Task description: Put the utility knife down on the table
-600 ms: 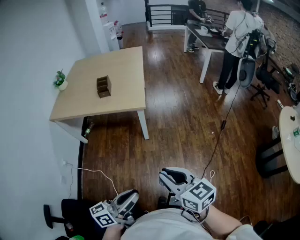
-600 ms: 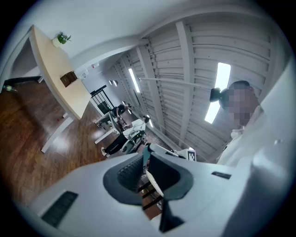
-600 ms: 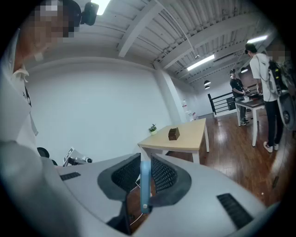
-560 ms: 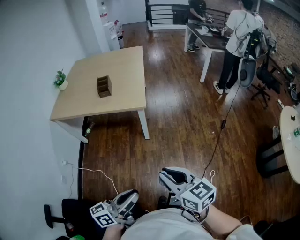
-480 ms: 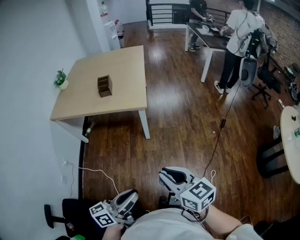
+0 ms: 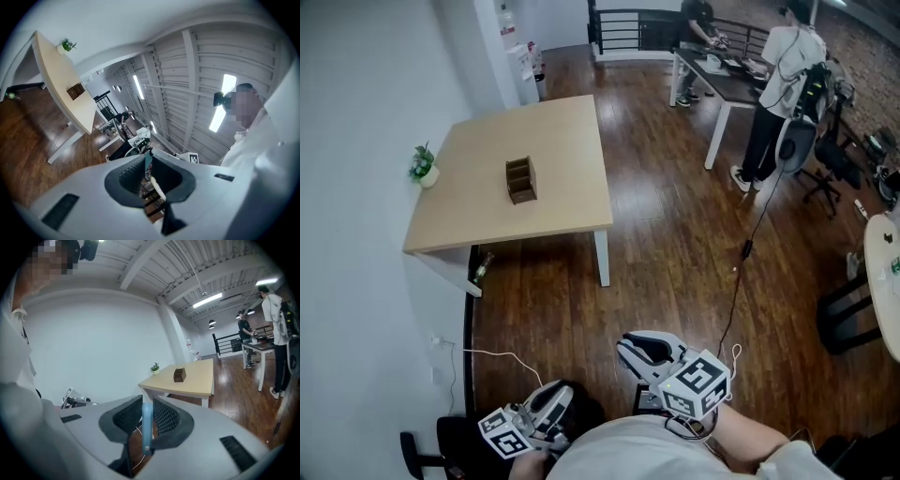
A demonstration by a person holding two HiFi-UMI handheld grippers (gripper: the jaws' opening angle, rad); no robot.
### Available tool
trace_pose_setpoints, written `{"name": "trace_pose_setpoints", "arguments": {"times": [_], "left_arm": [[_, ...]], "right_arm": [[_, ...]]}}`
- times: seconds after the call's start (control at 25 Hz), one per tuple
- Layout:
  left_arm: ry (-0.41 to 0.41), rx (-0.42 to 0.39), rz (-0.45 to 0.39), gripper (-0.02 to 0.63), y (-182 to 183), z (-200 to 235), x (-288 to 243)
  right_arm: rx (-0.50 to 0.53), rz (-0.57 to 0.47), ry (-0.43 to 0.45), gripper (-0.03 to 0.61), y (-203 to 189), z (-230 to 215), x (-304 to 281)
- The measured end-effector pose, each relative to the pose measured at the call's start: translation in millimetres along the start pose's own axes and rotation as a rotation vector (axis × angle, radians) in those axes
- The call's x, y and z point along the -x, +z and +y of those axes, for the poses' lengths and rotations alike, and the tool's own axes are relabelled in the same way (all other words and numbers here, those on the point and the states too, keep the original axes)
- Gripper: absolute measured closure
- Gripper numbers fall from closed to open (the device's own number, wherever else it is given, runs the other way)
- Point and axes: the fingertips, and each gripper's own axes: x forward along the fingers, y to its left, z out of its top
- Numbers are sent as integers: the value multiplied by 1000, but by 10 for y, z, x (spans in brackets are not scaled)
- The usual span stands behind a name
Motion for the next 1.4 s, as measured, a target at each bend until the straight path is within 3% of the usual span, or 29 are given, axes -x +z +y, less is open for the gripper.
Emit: {"name": "trace_pose_setpoints", "arguments": {"times": [0.28, 0.56, 0.84, 1.08, 1.4], "left_arm": [[-33, -6, 3, 569, 683, 393, 340], [-30, 16, -33, 571, 1055, 693, 747], [-9, 36, -47, 571, 1356, 1002, 875], [59, 32, -81, 569, 1577, 1233, 834], [220, 15, -169, 571, 2039, 1664, 611]], "right_arm": [[33, 17, -39, 509, 302, 140, -777], [70, -2, -55, 509, 619, 311, -1284], [62, -17, -49, 509, 875, 194, -1811], [92, -17, -1, 509, 1058, -129, -2274], [155, 20, 84, 509, 1347, -971, -3304]]}}
